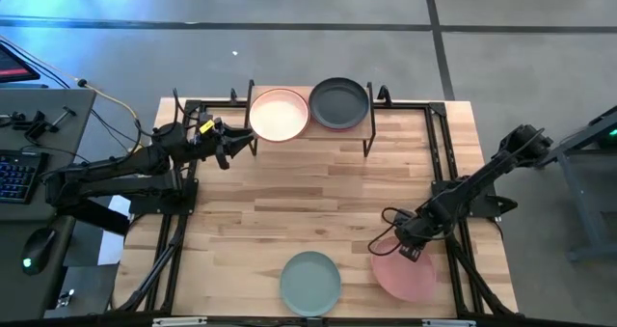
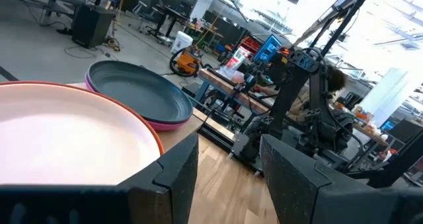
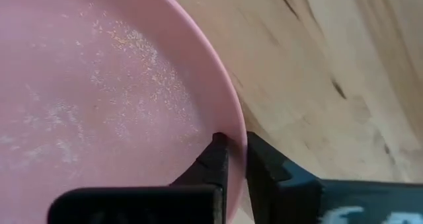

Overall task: Place and stack plates onto a shelf
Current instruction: Stack the light pink plate on top of the black plate on the shelf

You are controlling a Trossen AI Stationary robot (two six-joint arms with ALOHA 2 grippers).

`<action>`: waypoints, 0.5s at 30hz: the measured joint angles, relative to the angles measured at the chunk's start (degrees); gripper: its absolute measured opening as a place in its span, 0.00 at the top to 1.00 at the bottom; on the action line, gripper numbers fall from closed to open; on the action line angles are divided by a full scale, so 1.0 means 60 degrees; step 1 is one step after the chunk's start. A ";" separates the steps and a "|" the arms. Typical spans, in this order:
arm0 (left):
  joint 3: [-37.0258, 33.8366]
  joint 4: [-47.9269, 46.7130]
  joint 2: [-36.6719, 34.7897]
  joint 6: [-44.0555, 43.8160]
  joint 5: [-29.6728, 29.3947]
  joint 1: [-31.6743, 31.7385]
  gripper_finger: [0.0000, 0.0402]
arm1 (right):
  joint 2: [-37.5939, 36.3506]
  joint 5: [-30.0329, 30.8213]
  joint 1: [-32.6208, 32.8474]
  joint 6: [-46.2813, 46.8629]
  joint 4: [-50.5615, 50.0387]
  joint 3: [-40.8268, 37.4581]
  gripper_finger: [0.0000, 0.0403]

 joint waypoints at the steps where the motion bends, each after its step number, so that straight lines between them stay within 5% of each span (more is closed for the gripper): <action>1: 0.0000 -0.0005 0.0000 -0.0002 0.0000 0.0000 0.62 | 0.0007 0.0023 0.0000 0.0000 0.0003 0.0027 0.96; 15: 0.0000 -0.0015 0.0000 0.0010 0.0000 0.0000 0.62 | -0.0768 -0.0015 -0.0126 -0.0243 -0.0764 0.0737 1.00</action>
